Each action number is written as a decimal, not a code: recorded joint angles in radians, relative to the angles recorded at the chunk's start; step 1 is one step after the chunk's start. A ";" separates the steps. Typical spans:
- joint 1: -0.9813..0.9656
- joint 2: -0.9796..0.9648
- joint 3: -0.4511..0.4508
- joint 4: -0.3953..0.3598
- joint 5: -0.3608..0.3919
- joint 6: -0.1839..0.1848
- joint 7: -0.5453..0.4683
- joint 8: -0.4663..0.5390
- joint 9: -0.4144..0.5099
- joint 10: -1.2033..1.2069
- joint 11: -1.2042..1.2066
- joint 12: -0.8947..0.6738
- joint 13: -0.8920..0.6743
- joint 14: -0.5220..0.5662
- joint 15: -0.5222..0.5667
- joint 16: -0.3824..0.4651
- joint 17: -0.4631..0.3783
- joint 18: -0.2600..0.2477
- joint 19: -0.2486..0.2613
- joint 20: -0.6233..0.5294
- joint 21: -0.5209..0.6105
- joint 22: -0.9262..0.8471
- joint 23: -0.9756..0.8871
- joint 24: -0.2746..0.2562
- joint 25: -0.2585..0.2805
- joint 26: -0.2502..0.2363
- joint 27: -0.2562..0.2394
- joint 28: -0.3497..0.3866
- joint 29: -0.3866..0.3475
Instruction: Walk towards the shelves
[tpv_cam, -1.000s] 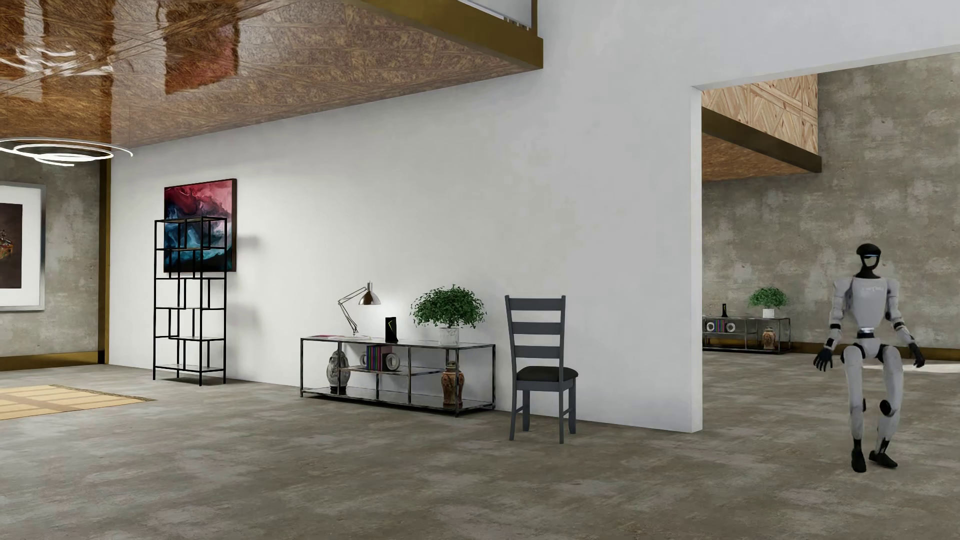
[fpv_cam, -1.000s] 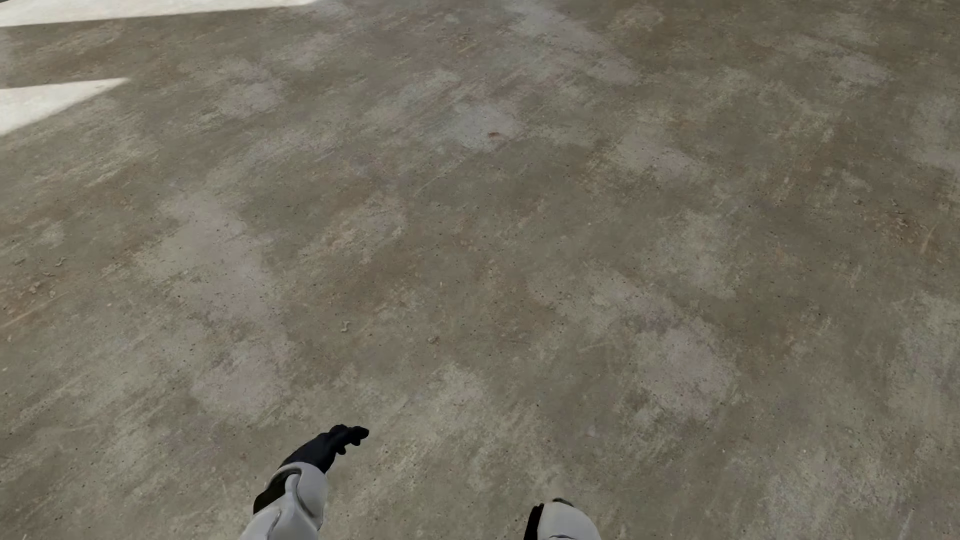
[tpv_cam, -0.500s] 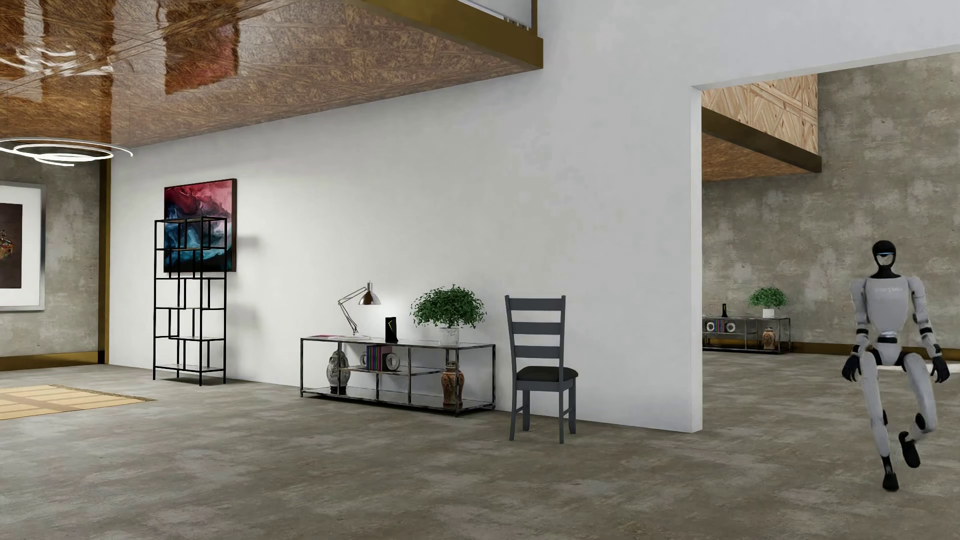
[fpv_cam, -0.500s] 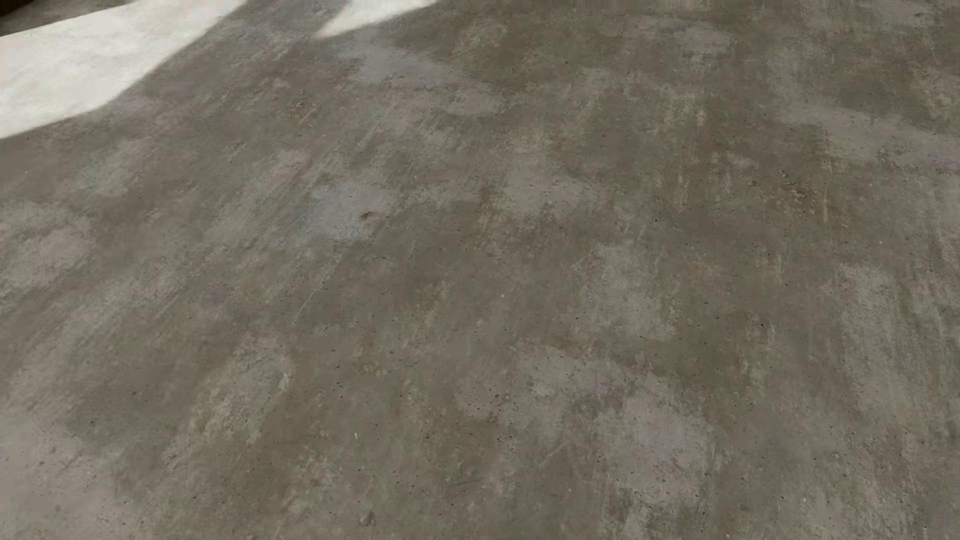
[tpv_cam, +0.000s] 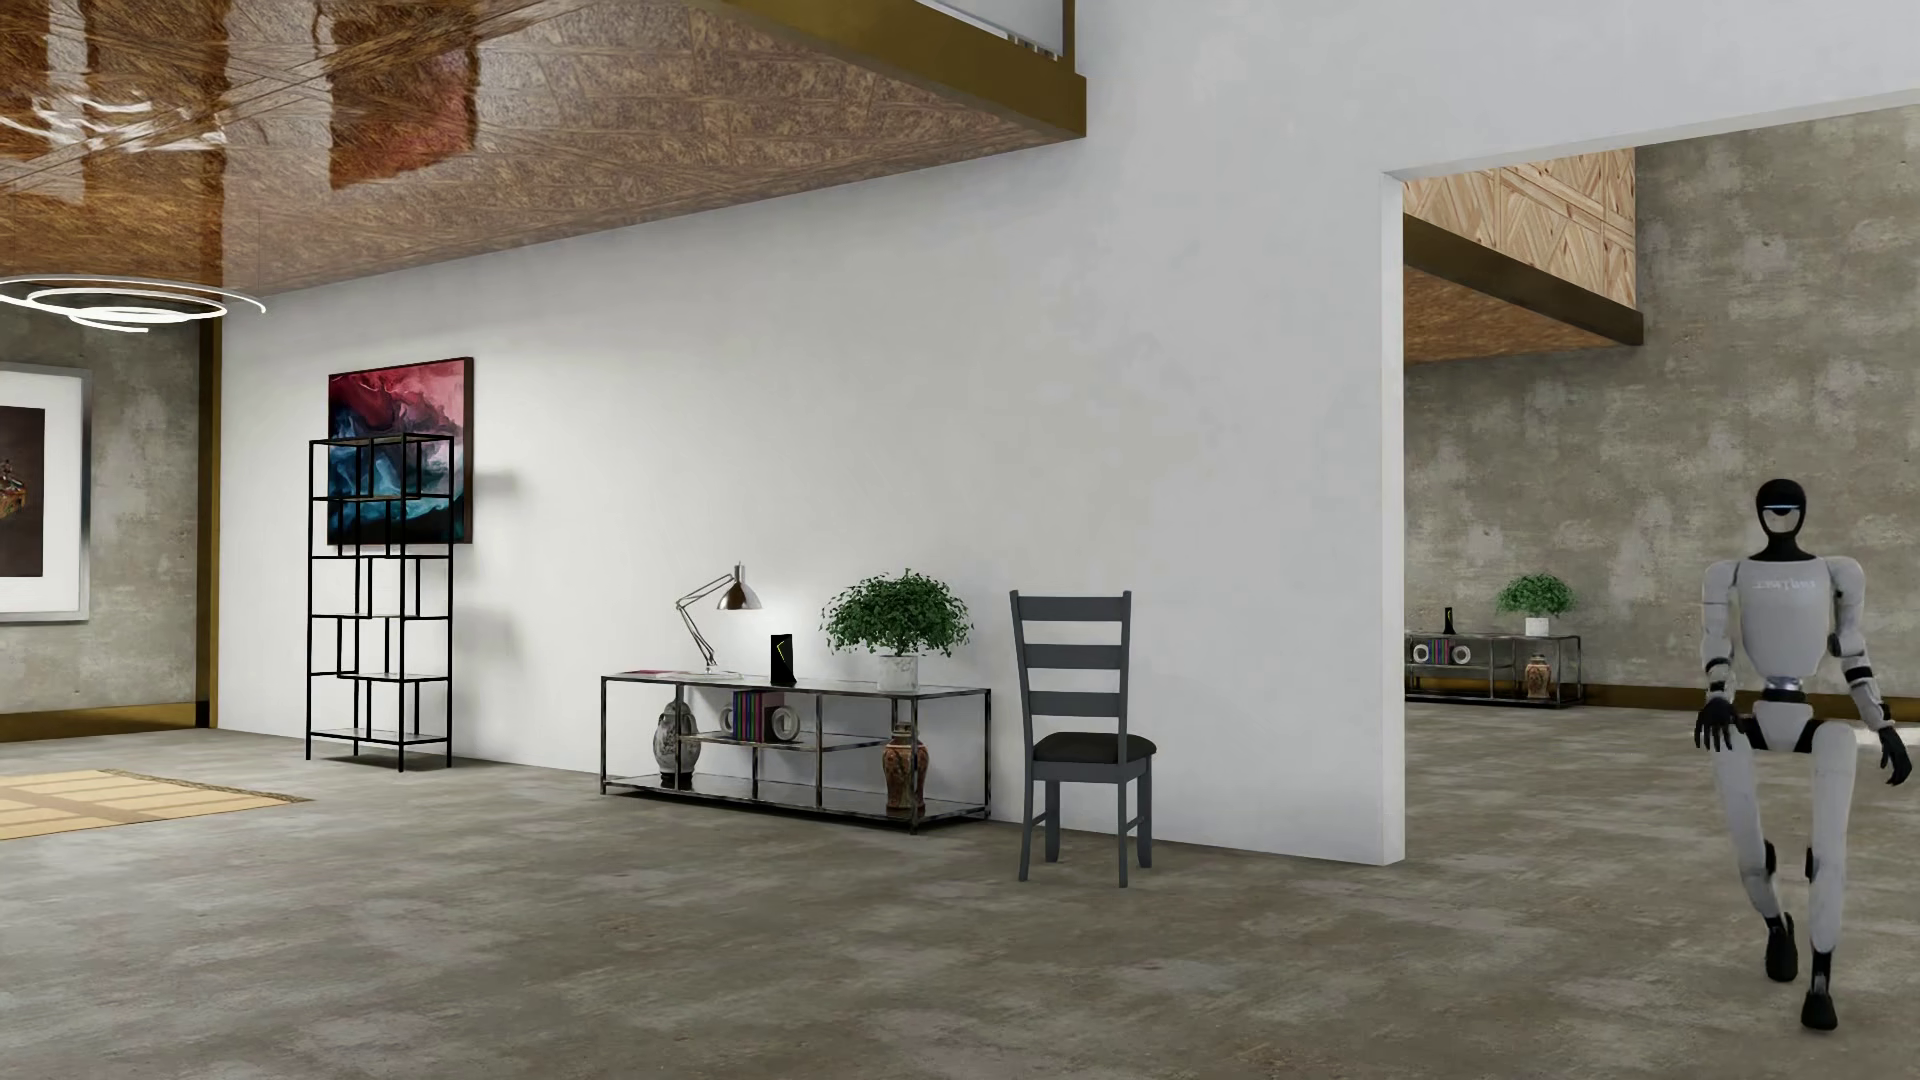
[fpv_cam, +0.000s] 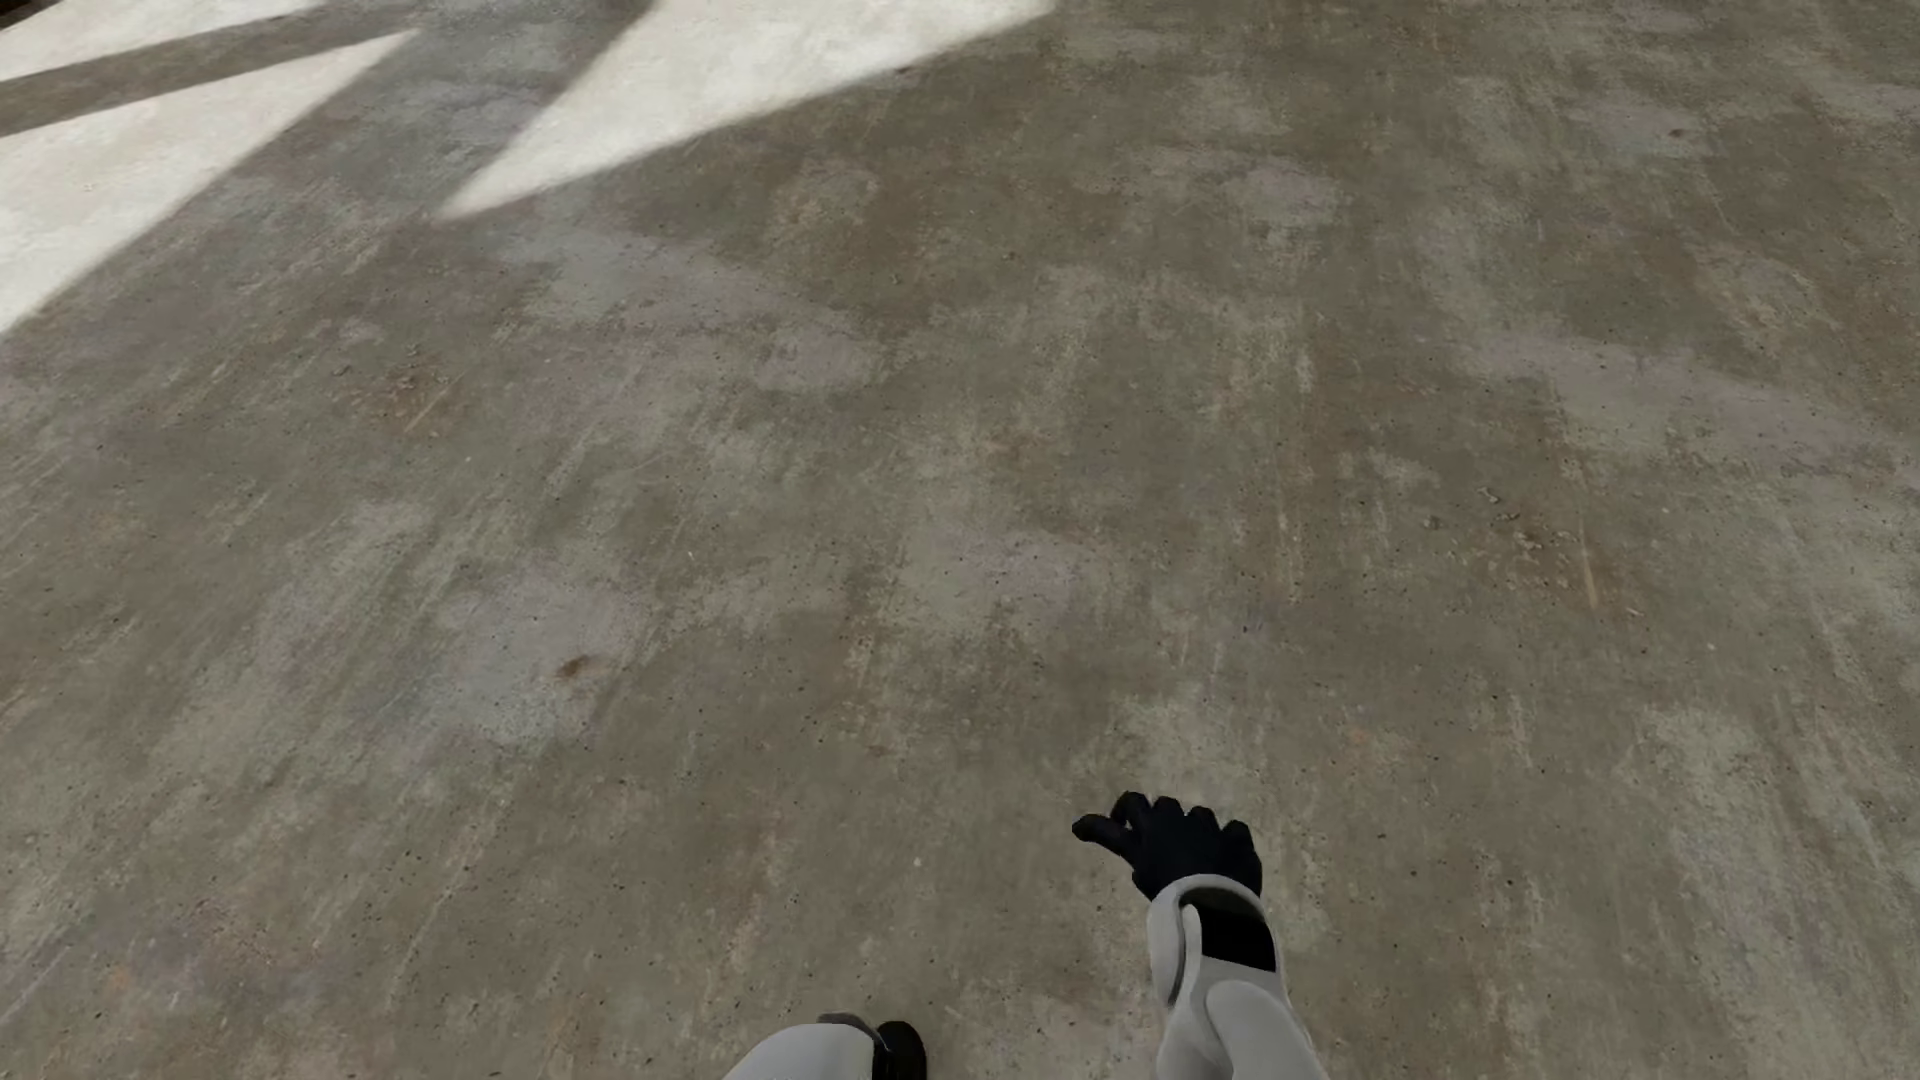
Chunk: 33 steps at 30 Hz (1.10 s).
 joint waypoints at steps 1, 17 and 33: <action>0.016 -0.081 0.004 0.010 -0.044 -0.018 0.034 -0.020 0.001 0.041 0.198 -0.012 0.011 -0.060 0.075 -0.008 0.000 -0.003 0.131 0.014 -0.005 0.025 0.142 -0.023 -0.034 0.012 0.069 0.026 0.048; 0.689 -0.813 -0.136 -0.075 -0.300 -0.129 0.307 -0.400 -0.012 -0.261 -0.349 -0.568 0.555 -0.396 0.027 0.198 -0.024 -0.131 0.101 -0.213 -0.282 0.064 0.185 0.079 -0.025 -0.060 0.077 -0.029 0.141; -0.045 -0.201 -0.030 0.153 0.086 0.027 0.068 0.081 -0.015 -0.085 -0.327 -0.075 -0.021 0.022 -0.184 0.032 -0.042 -0.016 -0.114 -0.090 -0.118 0.126 -0.097 0.077 -0.159 0.012 -0.190 -0.108 0.040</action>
